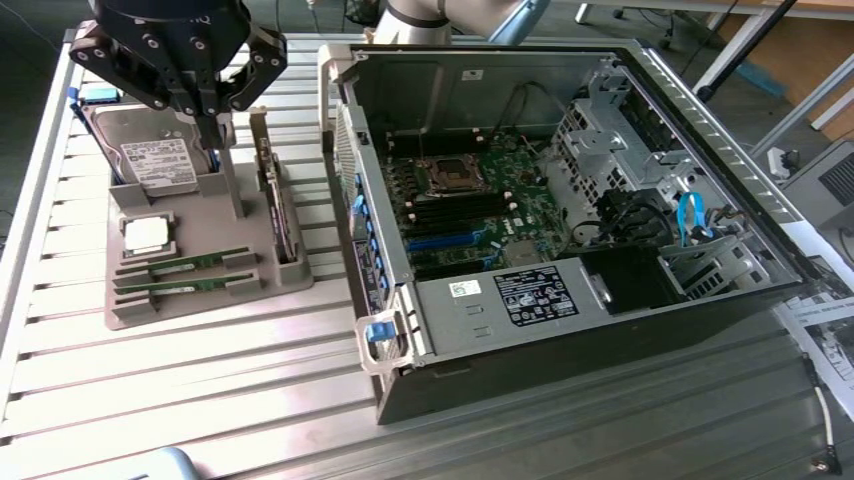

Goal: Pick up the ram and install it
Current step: 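Reach for the ram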

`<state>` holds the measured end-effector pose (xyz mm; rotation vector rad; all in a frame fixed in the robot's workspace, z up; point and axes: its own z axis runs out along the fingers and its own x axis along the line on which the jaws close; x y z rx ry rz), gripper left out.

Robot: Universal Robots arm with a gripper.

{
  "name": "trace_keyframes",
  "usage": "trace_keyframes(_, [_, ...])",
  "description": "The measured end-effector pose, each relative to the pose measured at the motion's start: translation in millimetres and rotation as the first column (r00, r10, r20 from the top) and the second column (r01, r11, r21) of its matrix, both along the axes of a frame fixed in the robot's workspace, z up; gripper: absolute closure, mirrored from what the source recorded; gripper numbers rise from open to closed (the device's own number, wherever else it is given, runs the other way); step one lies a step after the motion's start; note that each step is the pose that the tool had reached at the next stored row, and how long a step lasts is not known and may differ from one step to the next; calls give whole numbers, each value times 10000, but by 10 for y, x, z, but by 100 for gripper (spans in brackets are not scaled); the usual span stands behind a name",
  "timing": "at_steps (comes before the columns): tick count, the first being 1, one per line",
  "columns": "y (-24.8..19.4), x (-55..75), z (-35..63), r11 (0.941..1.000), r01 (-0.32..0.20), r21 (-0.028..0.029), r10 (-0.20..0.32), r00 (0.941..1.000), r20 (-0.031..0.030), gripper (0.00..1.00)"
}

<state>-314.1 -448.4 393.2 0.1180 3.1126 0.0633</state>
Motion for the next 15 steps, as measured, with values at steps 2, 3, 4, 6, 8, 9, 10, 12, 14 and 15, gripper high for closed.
trace_keyframes(2, [-7, 0, 0, 10000, 0, -1, 0, 10000, 0, 89])
trace_keyframes(3, [-10, 0, -1, 10000, -1, -1, 1, 10000, 1, 89])
trace_keyframes(4, [-14, 0, -1, 10000, -1, -1, 1, 10000, 1, 89])
trace_keyframes(6, [-22, 0, 0, 10000, 0, -3, 0, 10000, 0, 89])
trace_keyframes(8, [-30, 0, 0, 10000, 0, -3, 0, 10000, 0, 89])
trace_keyframes(9, [-36, 0, 0, 10000, 0, -4, 0, 10000, 0, 89])
trace_keyframes(10, [-43, 0, 0, 10000, 0, -5, 0, 10000, 0, 89])
trace_keyframes(12, [-49, 0, 0, 10000, 0, -5, 0, 10000, 0, 89])
trace_keyframes(14, [-56, 0, 0, 10000, 0, -6, 0, 10000, 0, 89])
trace_keyframes(15, [-59, 0, 0, 10000, 0, -6, 0, 10000, 0, 89])
